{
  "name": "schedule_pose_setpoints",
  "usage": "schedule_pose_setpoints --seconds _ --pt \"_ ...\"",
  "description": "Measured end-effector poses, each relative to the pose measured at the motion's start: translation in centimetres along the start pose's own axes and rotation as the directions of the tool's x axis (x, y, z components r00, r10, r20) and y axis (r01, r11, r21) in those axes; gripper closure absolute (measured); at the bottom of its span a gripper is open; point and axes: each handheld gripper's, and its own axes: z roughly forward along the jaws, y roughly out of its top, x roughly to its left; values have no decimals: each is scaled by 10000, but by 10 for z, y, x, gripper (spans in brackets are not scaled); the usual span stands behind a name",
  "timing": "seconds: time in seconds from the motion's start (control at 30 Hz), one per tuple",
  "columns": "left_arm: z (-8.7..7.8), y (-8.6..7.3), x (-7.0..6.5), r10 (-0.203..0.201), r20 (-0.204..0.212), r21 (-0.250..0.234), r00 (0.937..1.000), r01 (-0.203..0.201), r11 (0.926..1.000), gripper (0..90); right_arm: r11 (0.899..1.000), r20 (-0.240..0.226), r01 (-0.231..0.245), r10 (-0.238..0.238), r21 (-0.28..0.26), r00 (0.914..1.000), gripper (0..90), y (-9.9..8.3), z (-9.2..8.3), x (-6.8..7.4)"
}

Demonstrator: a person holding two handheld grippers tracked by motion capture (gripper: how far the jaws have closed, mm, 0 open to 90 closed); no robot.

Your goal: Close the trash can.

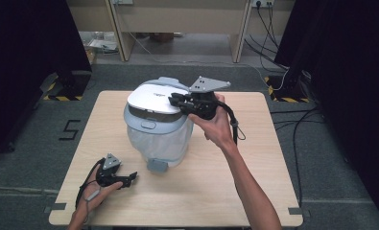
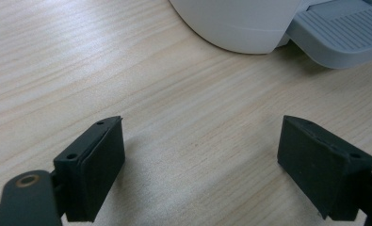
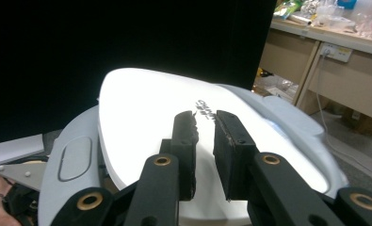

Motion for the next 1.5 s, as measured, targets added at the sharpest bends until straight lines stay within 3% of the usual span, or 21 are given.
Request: schedule_pose_setpoints --seconds 0.47,0.77,0.93,1.17,1.23,1.27,1.5 --pt "0 0 0 -9 -5 -9 10000 9 10000 143 9993 -435 142 -128 331 9990 774 -11 15 20" --pt "0 0 0 -10 -11 -6 10000 9 10000 143 9990 -229 290 -283 338 9993 820 -12 16 27" --pt "0 0 0 -19 -24 -17 10000 19 10000 143 9958 -93 590 -585 701 9982 837 -11 17 31" --pt "0 0 0 -3 -18 1 10000 3 10000 143 9985 -259 105 -91 542 9996 735 -12 16 22" --pt "0 0 0 1 -16 15 10000 -1 10000 143 9994 -95 -117 120 332 9999 689 -14 12 17" --pt "0 0 0 -3 -20 9 10000 3 10000 143 9991 -129 -428 427 -42 9990 672 -16 6 13" --pt "0 0 0 -23 -33 -53 10000 22 10000 143 9975 454 -659 670 -241 9967 584 -19 -13 3"
